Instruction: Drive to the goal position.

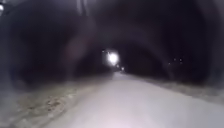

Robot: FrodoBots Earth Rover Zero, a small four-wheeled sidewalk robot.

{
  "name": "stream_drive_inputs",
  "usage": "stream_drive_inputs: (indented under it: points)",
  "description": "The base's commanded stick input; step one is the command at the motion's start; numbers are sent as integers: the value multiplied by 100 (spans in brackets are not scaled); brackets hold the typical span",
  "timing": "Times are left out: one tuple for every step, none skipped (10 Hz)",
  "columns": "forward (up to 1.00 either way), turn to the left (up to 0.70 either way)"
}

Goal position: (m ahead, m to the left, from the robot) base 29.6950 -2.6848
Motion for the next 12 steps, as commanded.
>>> stream_drive_inputs:
  points:
    - [100,0]
    - [100,0]
    - [100,0]
    - [100,0]
    - [100,0]
    - [100,0]
    - [100,0]
    - [100,0]
    - [100,0]
    - [100,0]
    - [100,0]
    - [100,0]
